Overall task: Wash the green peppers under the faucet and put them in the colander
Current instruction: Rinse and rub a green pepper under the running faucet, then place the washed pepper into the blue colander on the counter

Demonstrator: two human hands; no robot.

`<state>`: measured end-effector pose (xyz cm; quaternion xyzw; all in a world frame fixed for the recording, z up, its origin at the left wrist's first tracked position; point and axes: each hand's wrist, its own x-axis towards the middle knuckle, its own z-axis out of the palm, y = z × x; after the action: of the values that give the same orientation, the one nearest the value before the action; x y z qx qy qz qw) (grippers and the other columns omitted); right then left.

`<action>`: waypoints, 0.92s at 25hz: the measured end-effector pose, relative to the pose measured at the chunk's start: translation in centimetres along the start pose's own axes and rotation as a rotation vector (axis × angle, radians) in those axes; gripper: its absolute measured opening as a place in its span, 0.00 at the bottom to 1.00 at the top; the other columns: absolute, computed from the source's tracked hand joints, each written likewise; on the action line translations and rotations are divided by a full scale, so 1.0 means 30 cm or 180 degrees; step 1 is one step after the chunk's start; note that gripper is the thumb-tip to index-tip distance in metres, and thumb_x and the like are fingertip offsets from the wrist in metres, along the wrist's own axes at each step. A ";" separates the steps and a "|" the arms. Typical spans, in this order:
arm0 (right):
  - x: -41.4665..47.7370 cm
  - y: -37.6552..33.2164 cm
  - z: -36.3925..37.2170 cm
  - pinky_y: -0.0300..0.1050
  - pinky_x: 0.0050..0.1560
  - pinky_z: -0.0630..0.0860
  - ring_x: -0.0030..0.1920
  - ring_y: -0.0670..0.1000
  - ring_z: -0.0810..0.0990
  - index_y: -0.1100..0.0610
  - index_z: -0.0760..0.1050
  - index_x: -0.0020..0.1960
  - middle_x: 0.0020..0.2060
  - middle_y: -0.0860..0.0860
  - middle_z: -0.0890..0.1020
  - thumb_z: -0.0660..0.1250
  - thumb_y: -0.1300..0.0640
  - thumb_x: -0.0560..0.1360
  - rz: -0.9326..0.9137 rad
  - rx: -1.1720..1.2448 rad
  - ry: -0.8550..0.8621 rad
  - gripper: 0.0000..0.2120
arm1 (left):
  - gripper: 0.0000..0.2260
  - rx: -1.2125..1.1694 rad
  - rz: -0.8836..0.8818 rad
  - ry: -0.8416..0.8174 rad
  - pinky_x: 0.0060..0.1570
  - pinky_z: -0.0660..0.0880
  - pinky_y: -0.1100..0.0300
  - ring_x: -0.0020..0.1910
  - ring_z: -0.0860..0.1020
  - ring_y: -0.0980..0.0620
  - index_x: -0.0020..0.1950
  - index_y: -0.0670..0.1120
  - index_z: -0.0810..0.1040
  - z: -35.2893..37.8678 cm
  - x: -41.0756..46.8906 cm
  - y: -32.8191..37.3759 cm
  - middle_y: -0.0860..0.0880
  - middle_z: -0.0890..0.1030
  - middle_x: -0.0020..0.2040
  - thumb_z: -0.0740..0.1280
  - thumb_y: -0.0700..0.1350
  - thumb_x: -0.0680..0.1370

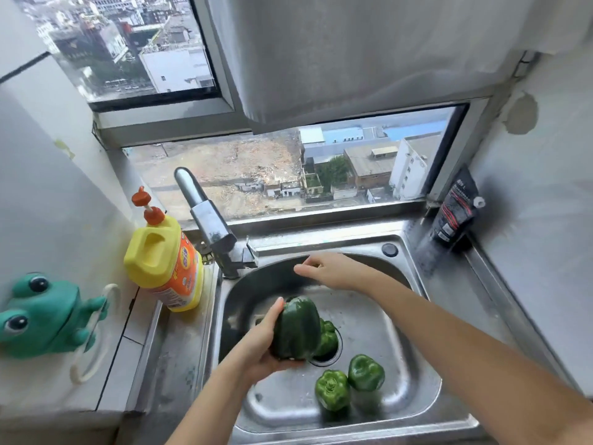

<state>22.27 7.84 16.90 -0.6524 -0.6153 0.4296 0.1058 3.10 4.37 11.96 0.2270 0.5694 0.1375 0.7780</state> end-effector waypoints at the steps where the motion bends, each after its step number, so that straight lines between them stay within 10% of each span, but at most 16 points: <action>1: -0.068 0.028 -0.005 0.39 0.42 0.72 0.45 0.47 0.76 0.50 0.72 0.64 0.52 0.47 0.78 0.61 0.35 0.74 0.0093 0.0120 -0.0094 0.26 | 0.26 -0.0132 0.0057 -0.0084 0.44 0.79 0.42 0.56 0.79 0.39 0.63 0.48 0.76 0.045 0.005 0.001 0.39 0.78 0.60 0.65 0.64 0.73; 7: -0.369 0.201 0.021 0.38 0.54 0.73 0.59 0.49 0.75 0.45 0.57 0.72 0.63 0.49 0.72 0.77 0.40 0.63 0.0309 0.0942 0.0588 0.45 | 0.23 0.0211 0.0419 -0.0895 0.63 0.68 0.40 0.61 0.77 0.42 0.64 0.49 0.75 0.293 0.000 -0.055 0.43 0.79 0.62 0.52 0.60 0.80; 15: -0.688 0.374 0.109 0.48 0.60 0.72 0.60 0.52 0.70 0.48 0.60 0.67 0.62 0.50 0.69 0.78 0.53 0.62 0.0260 -0.0591 0.2078 0.39 | 0.17 0.3085 0.2273 0.0158 0.36 0.75 0.60 0.43 0.78 0.50 0.59 0.46 0.69 0.516 -0.067 -0.139 0.46 0.76 0.49 0.71 0.39 0.74; 23: -1.125 0.477 0.165 0.41 0.57 0.69 0.61 0.50 0.71 0.46 0.63 0.67 0.61 0.48 0.67 0.78 0.47 0.60 0.1332 0.0378 0.3101 0.40 | 0.09 0.4198 0.2118 -0.1600 0.50 0.78 0.53 0.37 0.80 0.52 0.53 0.49 0.77 0.858 -0.056 -0.344 0.47 0.83 0.48 0.70 0.41 0.75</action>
<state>33.31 -27.41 18.87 -0.8780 -0.3262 0.1229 0.3281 26.52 -10.36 14.48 0.8259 0.2421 -0.0589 0.5058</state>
